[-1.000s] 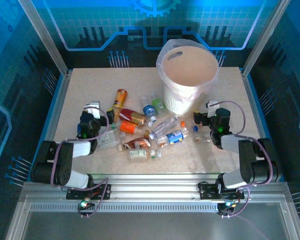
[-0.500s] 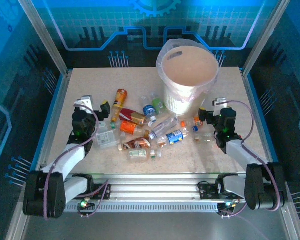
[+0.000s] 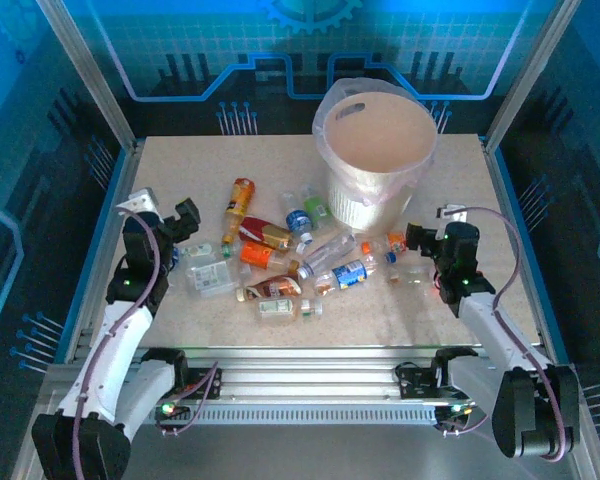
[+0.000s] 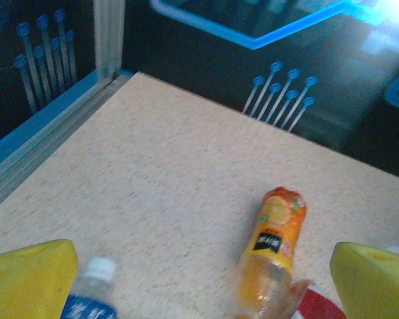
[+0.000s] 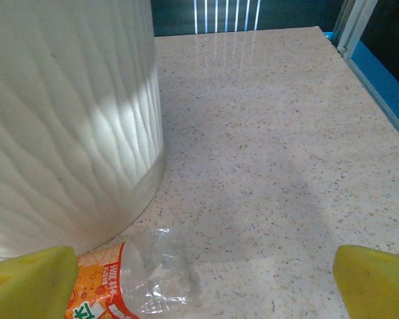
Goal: Put the plastic bottles in the bin
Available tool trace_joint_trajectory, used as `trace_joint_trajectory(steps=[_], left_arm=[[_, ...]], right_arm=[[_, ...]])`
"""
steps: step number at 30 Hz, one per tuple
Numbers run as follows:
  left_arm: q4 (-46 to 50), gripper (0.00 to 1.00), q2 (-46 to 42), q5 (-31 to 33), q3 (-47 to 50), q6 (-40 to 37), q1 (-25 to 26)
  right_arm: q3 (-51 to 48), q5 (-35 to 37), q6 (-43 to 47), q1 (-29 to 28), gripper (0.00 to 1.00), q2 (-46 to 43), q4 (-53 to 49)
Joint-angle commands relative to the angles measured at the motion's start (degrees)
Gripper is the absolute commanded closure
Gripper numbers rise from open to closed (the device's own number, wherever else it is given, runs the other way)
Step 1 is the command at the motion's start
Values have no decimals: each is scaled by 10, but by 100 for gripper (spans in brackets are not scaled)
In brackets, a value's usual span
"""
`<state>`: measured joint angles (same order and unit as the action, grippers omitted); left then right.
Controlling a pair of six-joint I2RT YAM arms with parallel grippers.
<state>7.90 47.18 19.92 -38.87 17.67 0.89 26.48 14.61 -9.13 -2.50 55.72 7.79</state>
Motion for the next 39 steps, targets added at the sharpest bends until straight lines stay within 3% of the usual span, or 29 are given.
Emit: trace_joint_trajectory(steps=[1, 5, 9, 15, 39], left_arm=[[150, 1, 13, 39, -38, 32, -13], [247, 1, 64, 31, -67, 76, -31], [279, 1, 93, 26, -52, 99, -56], [253, 1, 100, -35, -17, 101, -83], [264, 1, 123, -68, -3, 89, -97]], right_arm=[[11, 21, -16, 4, 0, -22, -47], [16, 37, -28, 5, 0, -42, -81], [16, 39, -31, 2, 0, -60, -99], [16, 61, -29, -2, 0, -66, -112], [16, 74, -28, -7, 0, -58, -115]])
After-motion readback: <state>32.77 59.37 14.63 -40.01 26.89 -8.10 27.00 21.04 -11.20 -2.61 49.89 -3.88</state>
